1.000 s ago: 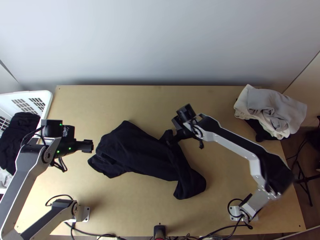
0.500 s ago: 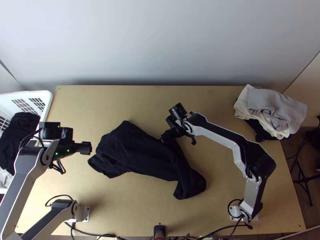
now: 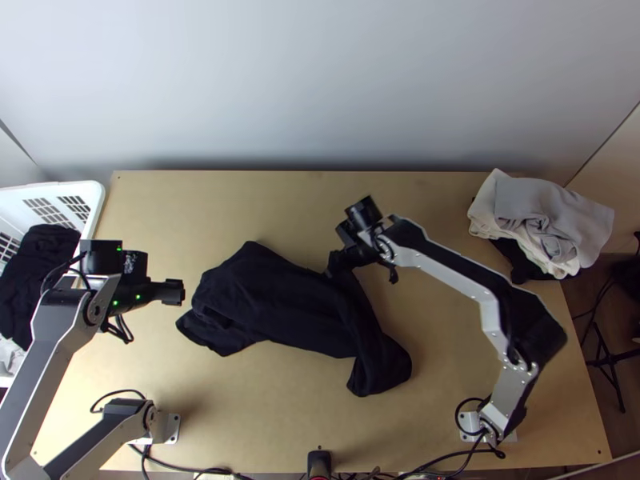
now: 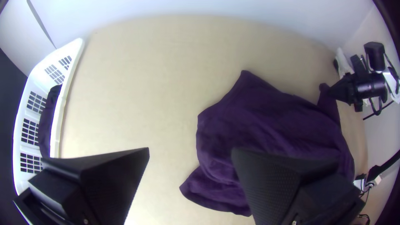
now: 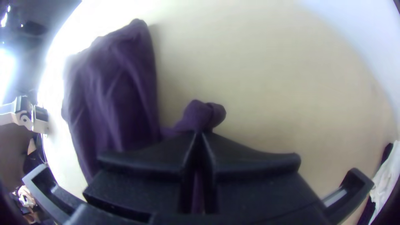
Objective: Fold the t-shirt
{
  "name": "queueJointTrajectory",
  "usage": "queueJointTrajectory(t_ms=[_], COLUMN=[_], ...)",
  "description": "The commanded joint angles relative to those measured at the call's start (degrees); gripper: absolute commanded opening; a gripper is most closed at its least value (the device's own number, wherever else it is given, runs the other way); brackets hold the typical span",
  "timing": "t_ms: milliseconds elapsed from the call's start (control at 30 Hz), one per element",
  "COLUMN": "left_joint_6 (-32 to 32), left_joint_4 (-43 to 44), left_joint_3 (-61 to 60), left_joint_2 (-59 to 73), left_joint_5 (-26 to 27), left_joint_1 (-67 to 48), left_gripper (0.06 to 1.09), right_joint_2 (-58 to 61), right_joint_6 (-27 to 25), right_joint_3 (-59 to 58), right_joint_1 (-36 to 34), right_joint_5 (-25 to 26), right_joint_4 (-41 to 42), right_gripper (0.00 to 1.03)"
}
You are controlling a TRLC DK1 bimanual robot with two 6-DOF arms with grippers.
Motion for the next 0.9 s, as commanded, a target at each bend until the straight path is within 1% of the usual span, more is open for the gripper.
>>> queueJointTrajectory(t_ms=[0,167,267,567,667,867], left_joint_6=[-0.3,-0.4,-0.8,-3.5,-3.7,-4.1], left_joint_4=[1.6,4.3,5.7,9.3,10.1,10.5], left_joint_3=[0.2,0.6,2.8,6.9,6.9,6.7], left_joint_2=[1.1,3.7,6.8,13.8,15.7,19.9], left_joint_5=[0.2,0.1,0.2,0.1,0.1,0.1], left_joint_1=[-1.0,-3.2,-5.0,-11.3,-13.5,-17.7], left_gripper=[1.02,1.02,1.02,1.02,1.02,1.02], right_joint_2=[-7.7,-13.2,-16.2,-25.1,-26.4,-27.0], right_joint_6=[-0.3,-1.1,-1.9,-8.1,-8.8,-8.9], right_joint_3=[2.3,1.8,1.7,4.8,5.4,4.9], right_joint_1=[-1.4,-1.5,-1.6,-1.7,-1.8,-2.0], right_joint_5=[0.0,0.1,0.7,9.6,10.9,11.1], right_joint_4=[-3.7,-7.6,-9.5,-12.1,-13.0,-13.9], right_gripper=[0.03,0.03,0.03,0.03,0.03,0.03])
